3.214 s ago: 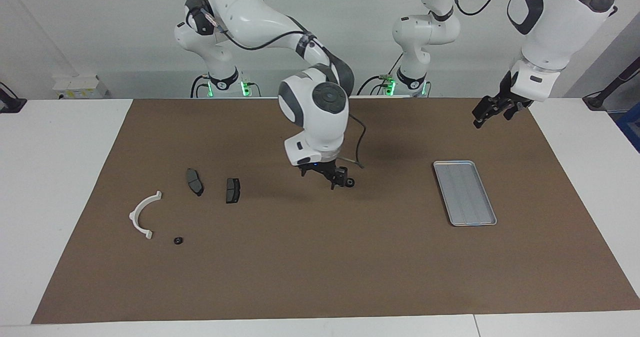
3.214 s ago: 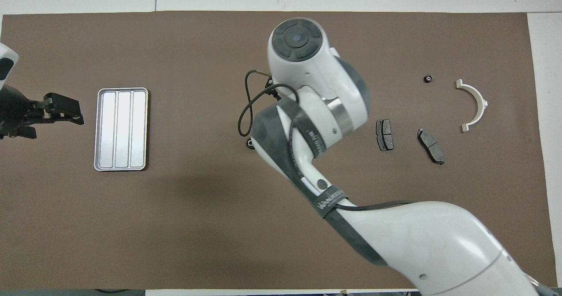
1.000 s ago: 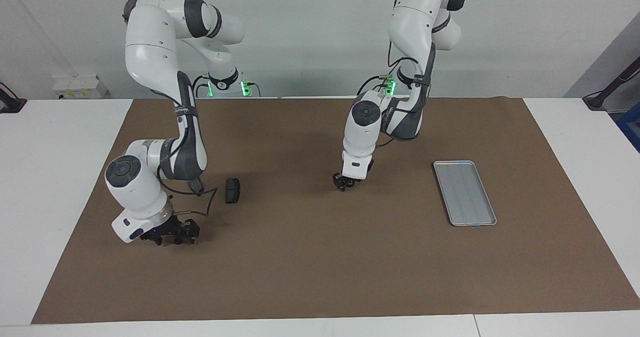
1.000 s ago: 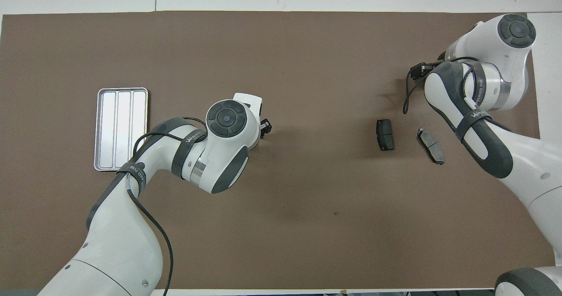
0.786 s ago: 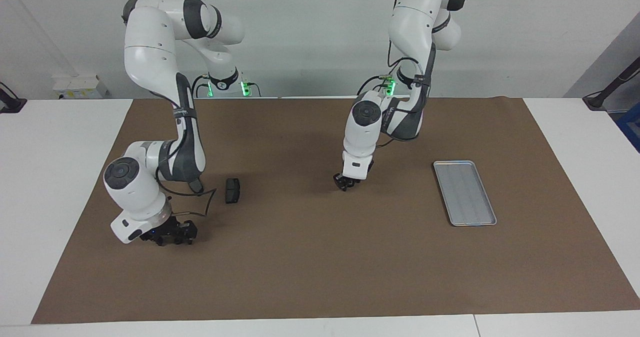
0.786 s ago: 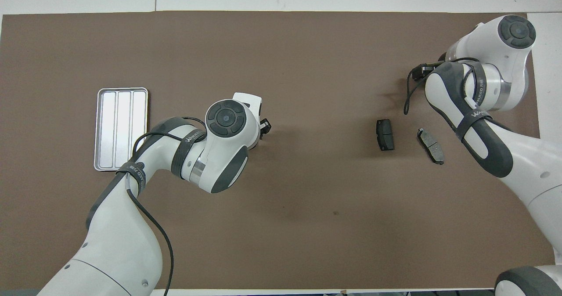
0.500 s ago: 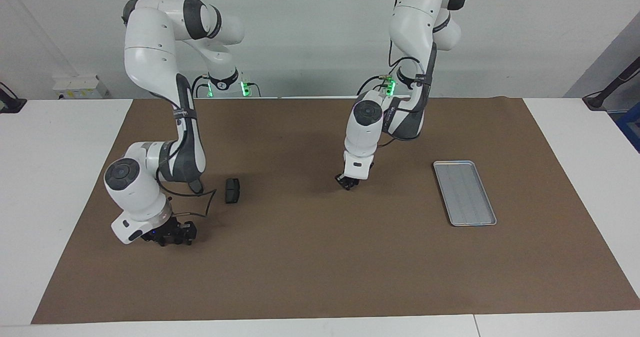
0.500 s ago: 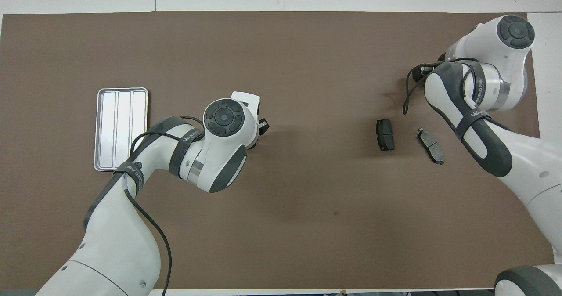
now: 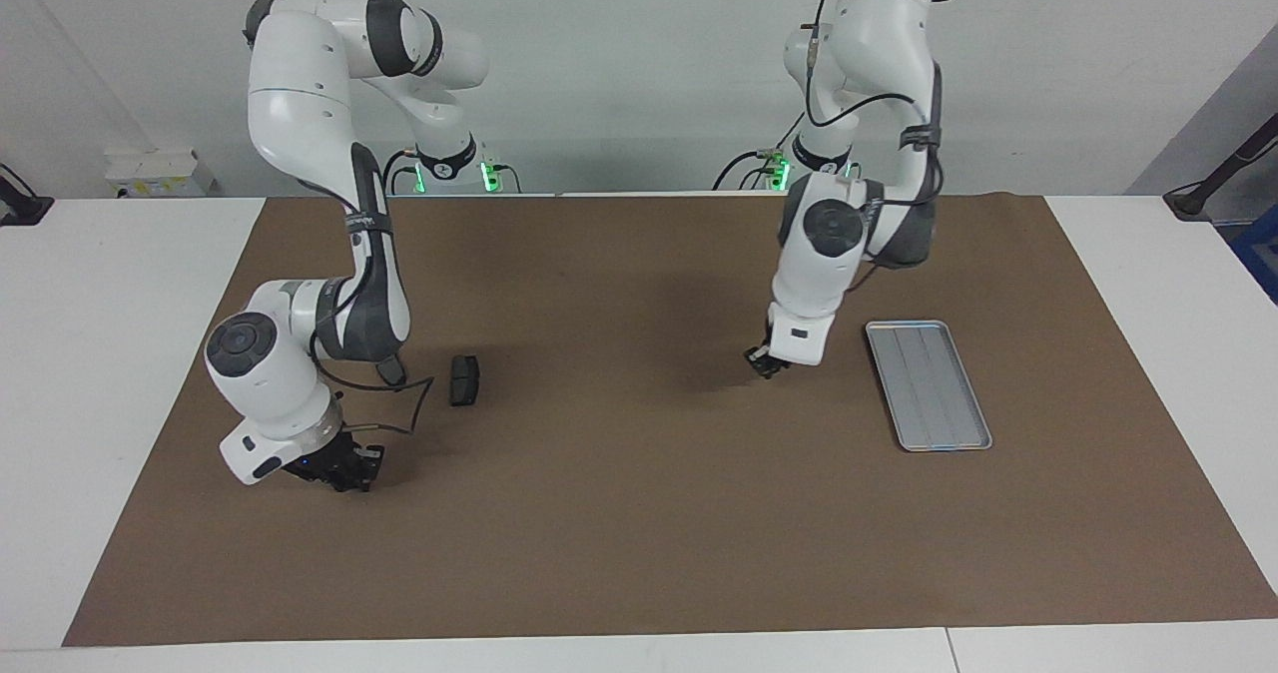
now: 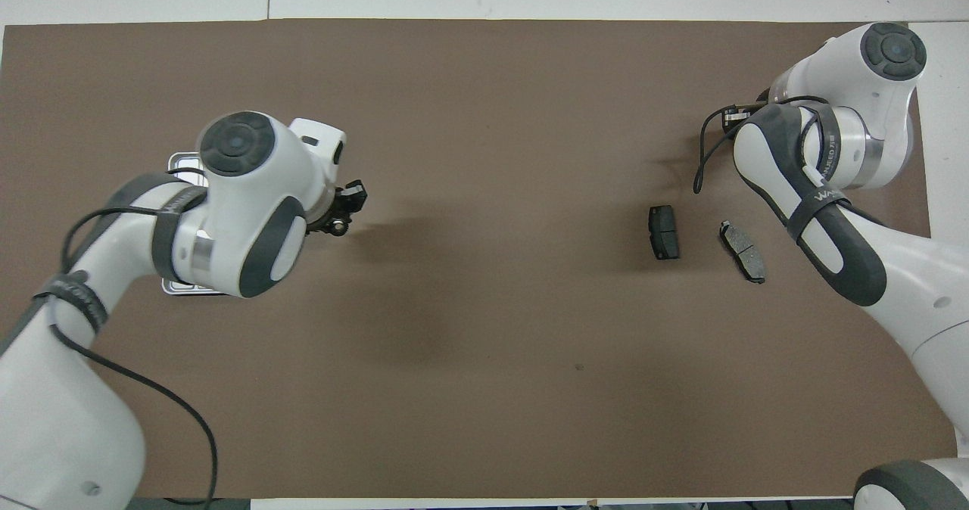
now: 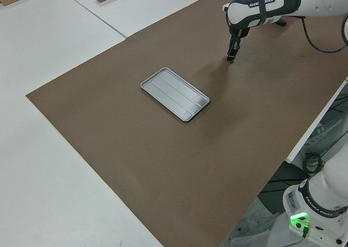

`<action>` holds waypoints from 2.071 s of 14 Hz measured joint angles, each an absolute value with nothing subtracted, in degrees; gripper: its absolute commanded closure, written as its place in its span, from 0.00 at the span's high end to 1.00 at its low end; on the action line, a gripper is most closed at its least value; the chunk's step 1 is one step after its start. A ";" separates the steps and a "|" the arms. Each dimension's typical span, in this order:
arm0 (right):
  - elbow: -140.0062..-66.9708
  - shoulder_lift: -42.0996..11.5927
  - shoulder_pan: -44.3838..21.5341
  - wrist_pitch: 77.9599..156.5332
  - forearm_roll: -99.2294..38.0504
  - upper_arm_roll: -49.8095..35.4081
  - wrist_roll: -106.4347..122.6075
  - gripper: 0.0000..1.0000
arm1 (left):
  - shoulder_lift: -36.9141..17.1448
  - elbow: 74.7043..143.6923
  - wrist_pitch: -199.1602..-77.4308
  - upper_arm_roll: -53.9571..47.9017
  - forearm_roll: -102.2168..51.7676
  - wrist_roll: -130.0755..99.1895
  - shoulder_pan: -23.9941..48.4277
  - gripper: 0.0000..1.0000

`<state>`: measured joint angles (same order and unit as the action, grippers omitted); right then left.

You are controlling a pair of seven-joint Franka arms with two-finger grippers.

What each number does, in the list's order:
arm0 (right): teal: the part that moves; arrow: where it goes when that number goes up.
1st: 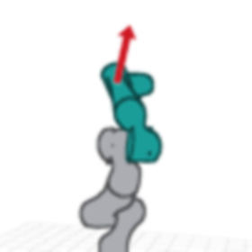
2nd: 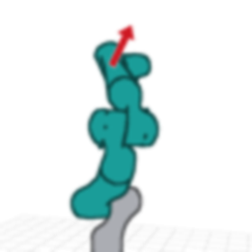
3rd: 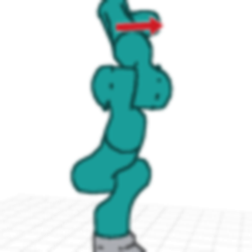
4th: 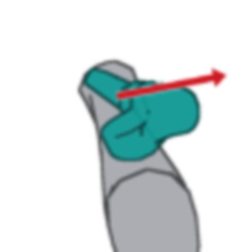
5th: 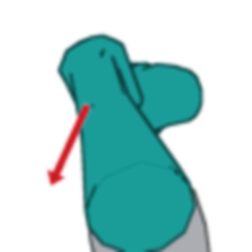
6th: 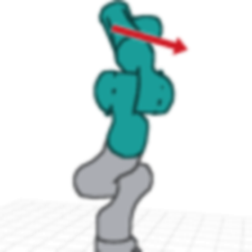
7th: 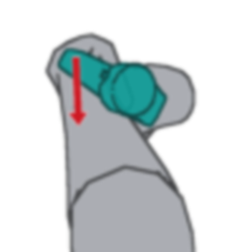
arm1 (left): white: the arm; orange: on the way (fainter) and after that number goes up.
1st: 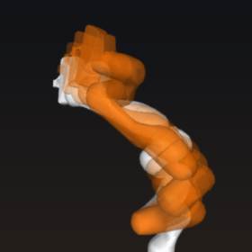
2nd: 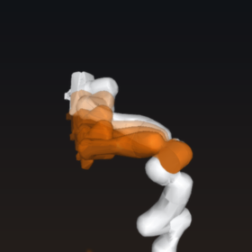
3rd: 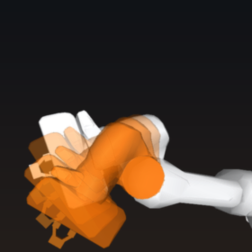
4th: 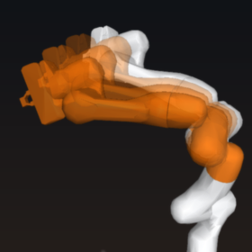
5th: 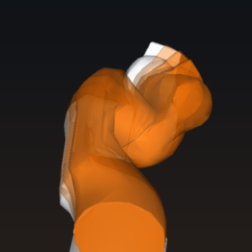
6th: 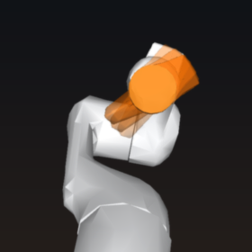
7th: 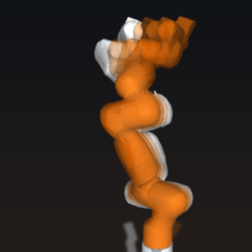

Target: Pick bearing gear from pile to tray

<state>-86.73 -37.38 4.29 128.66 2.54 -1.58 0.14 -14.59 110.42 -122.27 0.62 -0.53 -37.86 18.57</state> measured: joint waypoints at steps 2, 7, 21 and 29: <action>-86.73 -37.38 4.30 128.65 2.54 -1.58 0.13 0.00 | -12.04 112.81 -121.62 0.81 -0.53 -25.22 11.32 0.02; -85.05 -37.10 4.16 123.13 2.63 -1.56 0.14 0.00 | -11.34 117.46 -124.12 0.75 -0.54 -8.46 1.81 0.02; -75.22 -22.02 -29.01 95.38 -4.10 -4.05 -63.25 0.00 | -9.09 127.22 -133.47 0.42 -0.82 -5.77 -1.05 0.05; -76.64 -35.35 -38.00 112.60 -0.59 -3.93 -75.70 0.00 | -8.41 128.47 -134.60 -0.14 -1.29 -8.00 -1.04 0.62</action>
